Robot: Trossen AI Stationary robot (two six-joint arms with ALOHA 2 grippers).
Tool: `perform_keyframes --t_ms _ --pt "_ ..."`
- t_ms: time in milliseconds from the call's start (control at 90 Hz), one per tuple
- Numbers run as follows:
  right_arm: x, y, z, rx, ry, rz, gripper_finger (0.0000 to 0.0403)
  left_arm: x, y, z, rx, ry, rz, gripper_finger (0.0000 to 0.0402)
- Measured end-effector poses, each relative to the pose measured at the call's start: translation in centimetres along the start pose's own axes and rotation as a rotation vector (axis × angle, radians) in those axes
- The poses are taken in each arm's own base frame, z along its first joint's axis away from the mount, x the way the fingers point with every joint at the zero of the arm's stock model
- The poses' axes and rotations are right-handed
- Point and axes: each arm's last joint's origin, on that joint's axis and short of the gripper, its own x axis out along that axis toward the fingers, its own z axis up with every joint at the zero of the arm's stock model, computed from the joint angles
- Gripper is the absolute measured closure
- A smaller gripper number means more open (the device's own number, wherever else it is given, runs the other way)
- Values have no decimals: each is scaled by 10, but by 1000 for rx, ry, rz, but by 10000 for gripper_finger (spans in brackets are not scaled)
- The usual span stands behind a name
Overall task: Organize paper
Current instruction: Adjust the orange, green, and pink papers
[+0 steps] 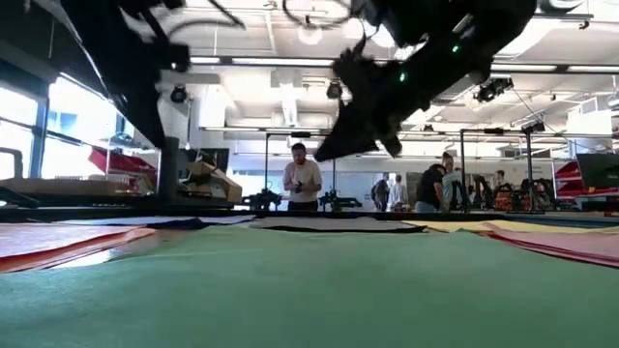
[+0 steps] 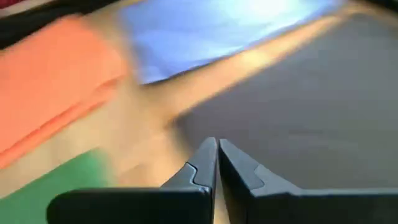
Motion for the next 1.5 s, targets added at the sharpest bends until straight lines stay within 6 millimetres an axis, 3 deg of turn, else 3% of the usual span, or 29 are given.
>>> perform_keyframes --t_ms 167,333,567,800,922,1100,1500 --pt "-8 53 -7 -78 4 237 403 -18 -27 -29 -190 90 -129 399" --pt "2 119 -3 -176 16 408 403 -21 -33 -52 -262 117 -63 399" --pt "49 200 2 -285 90 557 403 -6 -16 -73 -357 216 88 401" --pt "98 253 -4 -345 189 571 403 23 -8 -93 -371 292 76 401" --pt "111 270 -8 -337 220 588 403 34 -7 -100 -371 277 53 401" --pt "121 270 -30 -269 222 635 403 45 -7 -109 -381 261 5 401" --pt "115 280 -50 -344 243 655 403 49 -19 -104 -432 145 -118 401"
